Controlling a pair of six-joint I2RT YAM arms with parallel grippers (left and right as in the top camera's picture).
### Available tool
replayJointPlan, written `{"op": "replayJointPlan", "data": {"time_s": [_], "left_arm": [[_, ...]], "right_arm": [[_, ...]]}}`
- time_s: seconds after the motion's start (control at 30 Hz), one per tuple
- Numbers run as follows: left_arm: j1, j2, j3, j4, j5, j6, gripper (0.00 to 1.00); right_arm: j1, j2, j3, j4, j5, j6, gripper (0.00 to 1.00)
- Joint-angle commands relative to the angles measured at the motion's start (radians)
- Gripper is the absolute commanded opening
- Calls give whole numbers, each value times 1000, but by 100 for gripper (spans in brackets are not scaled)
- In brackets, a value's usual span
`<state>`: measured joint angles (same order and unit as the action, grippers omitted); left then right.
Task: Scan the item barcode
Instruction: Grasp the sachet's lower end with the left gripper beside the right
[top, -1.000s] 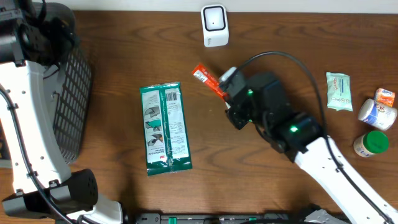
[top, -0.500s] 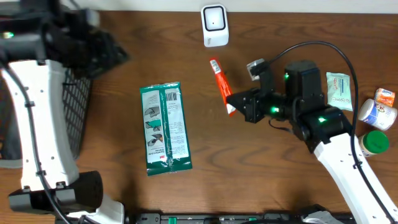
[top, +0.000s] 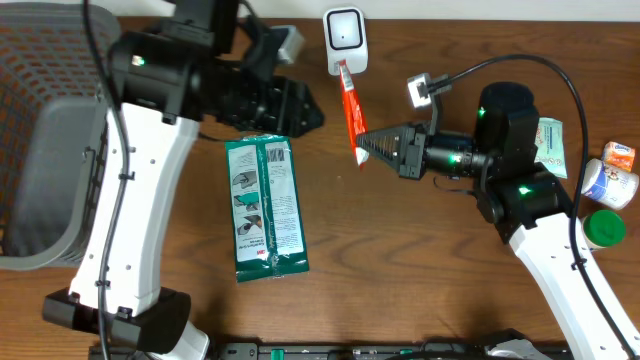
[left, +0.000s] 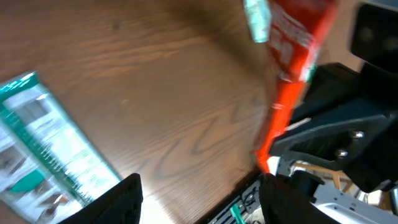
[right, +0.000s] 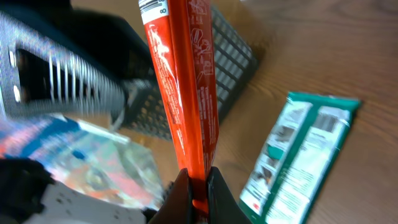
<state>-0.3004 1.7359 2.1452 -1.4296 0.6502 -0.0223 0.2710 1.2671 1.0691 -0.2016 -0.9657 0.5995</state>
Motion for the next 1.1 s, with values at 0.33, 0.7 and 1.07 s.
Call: {"op": "replayJointPlan", "data": {"time_s": [0.33,0.7,1.07], "left_arm": [[-63,-8,3,173,50,-66,57],[-95,9,3,242,50,-122,44],[-129,23,3,262,49,-122,39]], "right_arm": [[-4,-8,14,145,-9,263,1],[0,-8,14,211,19,313,1],[9,-8,14,256,50,360,1]]}}
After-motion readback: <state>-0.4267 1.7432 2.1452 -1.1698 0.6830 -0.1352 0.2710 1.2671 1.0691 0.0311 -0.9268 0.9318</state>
